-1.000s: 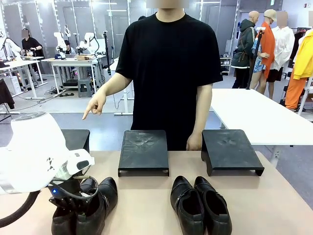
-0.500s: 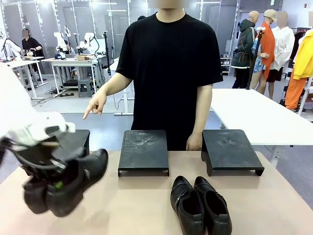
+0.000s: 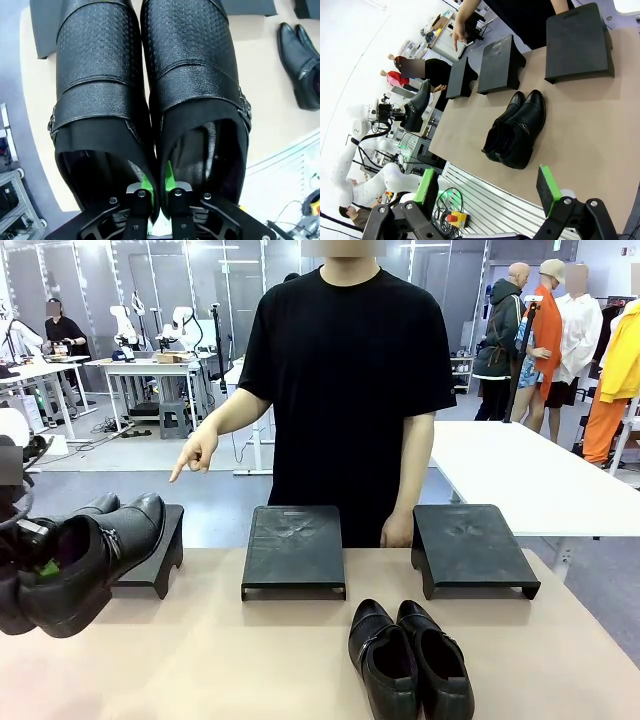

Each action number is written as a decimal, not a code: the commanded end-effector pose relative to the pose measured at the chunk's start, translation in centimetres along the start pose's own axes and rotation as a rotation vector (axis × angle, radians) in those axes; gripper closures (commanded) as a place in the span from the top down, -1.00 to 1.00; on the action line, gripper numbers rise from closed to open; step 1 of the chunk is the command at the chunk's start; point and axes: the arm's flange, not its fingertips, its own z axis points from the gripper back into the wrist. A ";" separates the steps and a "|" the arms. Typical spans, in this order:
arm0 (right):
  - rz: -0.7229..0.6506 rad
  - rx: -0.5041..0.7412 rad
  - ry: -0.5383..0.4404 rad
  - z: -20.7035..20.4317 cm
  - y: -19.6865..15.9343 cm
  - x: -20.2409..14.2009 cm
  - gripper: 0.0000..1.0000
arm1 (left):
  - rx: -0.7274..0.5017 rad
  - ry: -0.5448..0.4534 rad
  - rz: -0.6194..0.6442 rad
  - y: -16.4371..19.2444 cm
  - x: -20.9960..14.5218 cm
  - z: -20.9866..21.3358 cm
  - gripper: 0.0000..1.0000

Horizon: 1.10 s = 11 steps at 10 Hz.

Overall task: Place the shoes on the stand as instructed by the person.
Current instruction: Pick up one pair of Shoes and place it on the Shoes Stand indicated by the person.

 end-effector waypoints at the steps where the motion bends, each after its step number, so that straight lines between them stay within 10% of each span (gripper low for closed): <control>1: 0.019 0.007 -0.011 0.1 0.1 0.0 1.00 | 0.013 0.012 0.027 -0.4 0.2 -0.5 -1.00; 5: 0.019 0.007 -0.011 0.1 0.1 0.0 1.00 | 0.001 0.002 0.023 0.6 0.4 -0.4 -0.82; 11: 0.019 0.007 -0.011 0.1 0.1 0.0 1.00 | 0.125 -0.164 0.077 8.5 12.8 -4.5 -0.82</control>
